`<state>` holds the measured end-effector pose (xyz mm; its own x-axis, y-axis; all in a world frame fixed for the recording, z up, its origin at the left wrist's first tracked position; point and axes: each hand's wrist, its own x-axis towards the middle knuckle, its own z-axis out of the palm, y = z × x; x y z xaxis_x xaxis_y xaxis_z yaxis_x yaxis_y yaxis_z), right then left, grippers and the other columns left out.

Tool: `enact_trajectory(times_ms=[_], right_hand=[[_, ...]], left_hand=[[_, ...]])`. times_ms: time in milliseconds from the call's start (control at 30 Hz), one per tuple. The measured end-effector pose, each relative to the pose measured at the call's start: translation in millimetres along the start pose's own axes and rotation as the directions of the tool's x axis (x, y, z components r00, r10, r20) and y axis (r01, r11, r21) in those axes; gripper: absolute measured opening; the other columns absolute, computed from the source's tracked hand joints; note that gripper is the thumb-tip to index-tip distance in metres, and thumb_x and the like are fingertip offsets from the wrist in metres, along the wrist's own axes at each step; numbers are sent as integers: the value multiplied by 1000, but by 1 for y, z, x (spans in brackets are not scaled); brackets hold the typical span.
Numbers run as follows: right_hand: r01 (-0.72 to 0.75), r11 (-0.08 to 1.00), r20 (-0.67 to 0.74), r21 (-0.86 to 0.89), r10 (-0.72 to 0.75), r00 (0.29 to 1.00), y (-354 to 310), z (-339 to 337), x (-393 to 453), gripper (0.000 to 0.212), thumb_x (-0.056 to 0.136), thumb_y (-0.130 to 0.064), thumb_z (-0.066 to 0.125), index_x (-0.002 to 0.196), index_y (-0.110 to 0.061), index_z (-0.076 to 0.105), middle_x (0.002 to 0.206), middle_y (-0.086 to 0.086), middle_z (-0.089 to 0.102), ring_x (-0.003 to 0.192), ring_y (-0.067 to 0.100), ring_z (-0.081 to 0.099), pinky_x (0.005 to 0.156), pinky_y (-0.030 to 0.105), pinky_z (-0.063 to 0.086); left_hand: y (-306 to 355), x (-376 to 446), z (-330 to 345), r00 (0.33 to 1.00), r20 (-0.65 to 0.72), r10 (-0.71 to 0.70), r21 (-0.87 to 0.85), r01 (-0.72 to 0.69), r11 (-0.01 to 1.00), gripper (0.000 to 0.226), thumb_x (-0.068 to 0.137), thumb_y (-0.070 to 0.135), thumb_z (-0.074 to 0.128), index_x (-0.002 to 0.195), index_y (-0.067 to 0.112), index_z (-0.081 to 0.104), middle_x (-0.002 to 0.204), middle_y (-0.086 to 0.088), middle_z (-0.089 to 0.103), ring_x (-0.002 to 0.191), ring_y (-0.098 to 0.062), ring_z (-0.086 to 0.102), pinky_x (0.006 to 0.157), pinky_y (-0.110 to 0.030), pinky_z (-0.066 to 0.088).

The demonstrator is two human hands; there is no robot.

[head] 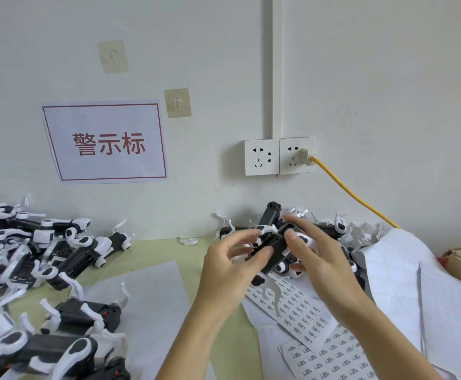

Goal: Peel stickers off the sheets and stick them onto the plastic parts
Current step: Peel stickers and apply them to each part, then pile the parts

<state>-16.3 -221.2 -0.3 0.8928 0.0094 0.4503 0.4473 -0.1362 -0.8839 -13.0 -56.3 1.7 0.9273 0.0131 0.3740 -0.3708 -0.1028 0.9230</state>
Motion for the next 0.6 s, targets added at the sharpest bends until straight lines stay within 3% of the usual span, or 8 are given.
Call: enact_trajectory(times_ms=[100, 200, 267, 333, 467, 600], right_hand=[[16, 997, -105, 78, -7, 994, 0, 5, 1, 39, 82, -64, 52, 117, -50, 59, 108, -20, 69, 98, 7, 66, 91, 47, 57], [-11, 985, -137, 174, 35, 990, 0, 7, 0, 41, 79, -67, 52, 115, -48, 61, 102, -5, 71, 91, 14, 69, 86, 42, 60], [-26, 973, -112, 230, 53, 992, -1, 7, 0, 38, 80, -63, 55, 114, -47, 63, 106, -2, 69, 85, 9, 68, 76, 30, 61], [-48, 958, -75, 281, 72, 995, -1, 6, 0, 36, 82, -54, 59, 115, -44, 63, 115, 1, 65, 85, 3, 65, 73, 27, 57], [-108, 932, -2, 346, 115, 993, 2, 2, 1, 35, 85, -29, 73, 118, -36, 62, 134, 9, 55, 110, 20, 64, 93, 47, 54], [-116, 935, 25, 334, 114, 993, 5, -5, 1, 44, 72, -28, 72, 114, -37, 62, 141, 0, 51, 125, 31, 57, 100, 55, 51]], left_hand=[[-2, 2, 1, 991, -45, -130, -127, 124, 984, 54, 64, 48, 82, 112, 32, 65, 112, 5, 68, 89, -1, 69, 79, -21, 53], [-4, 5, 1, 984, -17, -176, -330, 160, 930, 75, 49, 46, 87, 116, 19, 64, 103, -3, 70, 85, -14, 71, 84, -34, 54], [-5, 6, 1, 987, -51, -155, -380, 125, 917, 73, 53, 37, 90, 117, 13, 64, 99, -2, 73, 88, -17, 71, 87, -37, 53], [-5, 8, 0, 989, -71, -131, -425, 89, 901, 66, 61, 23, 93, 118, 9, 64, 96, -1, 75, 88, -16, 70, 85, -34, 52], [-5, 8, -4, 991, -95, -92, -467, 37, 883, 54, 68, 17, 76, 121, 10, 65, 103, 2, 75, 94, -12, 69, 82, -29, 51], [-5, 8, -4, 994, -79, -71, -522, 19, 853, 38, 87, -12, 60, 115, 13, 66, 108, -3, 73, 95, -17, 67, 80, -29, 55]])
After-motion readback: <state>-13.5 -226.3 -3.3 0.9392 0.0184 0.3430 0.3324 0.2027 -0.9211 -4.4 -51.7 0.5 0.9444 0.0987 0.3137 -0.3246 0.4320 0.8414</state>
